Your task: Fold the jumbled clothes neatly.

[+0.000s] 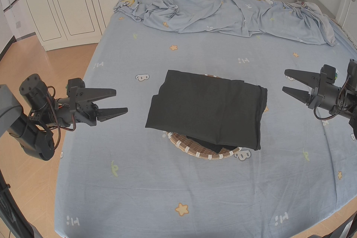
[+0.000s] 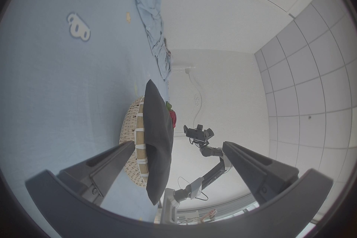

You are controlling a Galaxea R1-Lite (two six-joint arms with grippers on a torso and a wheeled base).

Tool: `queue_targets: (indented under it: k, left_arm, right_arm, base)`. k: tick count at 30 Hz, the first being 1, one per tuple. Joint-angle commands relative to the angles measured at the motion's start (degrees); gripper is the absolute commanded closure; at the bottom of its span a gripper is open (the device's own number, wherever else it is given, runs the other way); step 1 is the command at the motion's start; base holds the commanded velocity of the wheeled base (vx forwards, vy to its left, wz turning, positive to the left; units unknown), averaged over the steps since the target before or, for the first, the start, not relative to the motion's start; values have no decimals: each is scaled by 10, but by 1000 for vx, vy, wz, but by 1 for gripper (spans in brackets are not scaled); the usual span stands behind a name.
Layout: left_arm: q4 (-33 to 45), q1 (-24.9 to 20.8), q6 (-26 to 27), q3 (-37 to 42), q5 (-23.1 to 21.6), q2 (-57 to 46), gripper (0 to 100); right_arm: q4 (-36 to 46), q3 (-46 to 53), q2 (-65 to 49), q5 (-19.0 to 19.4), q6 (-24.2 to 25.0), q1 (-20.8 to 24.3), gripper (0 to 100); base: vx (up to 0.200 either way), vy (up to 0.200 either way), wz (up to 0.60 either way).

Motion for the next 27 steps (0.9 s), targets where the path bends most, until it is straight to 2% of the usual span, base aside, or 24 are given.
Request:
queue_targets:
  k: [1, 8, 15, 20, 27]
  left_arm:
    - [-10, 6, 6, 34, 5, -43, 0]
    - [-10, 14, 60, 53, 9, -46, 0]
    - [-10, 19, 89, 73, 13, -43, 0]
    - [-10, 14, 89, 71, 32, -41, 0]
    - [-10, 20, 77, 78, 16, -44, 0]
  right_arm:
    - [0, 20, -33, -1, 0, 9, 0]
    - [-1, 26, -31, -4, -2, 9, 0]
    - [-2, 29, -30, -5, -4, 9, 0]
    - [-2, 30, -29, -5, -4, 9, 0]
    - [-3, 29, -23, -5, -4, 12, 0]
  base:
    - [0, 0, 0]
    - [0, 0, 0]
    - [0, 0, 0]
    - [0, 0, 0]
    - [0, 0, 0]
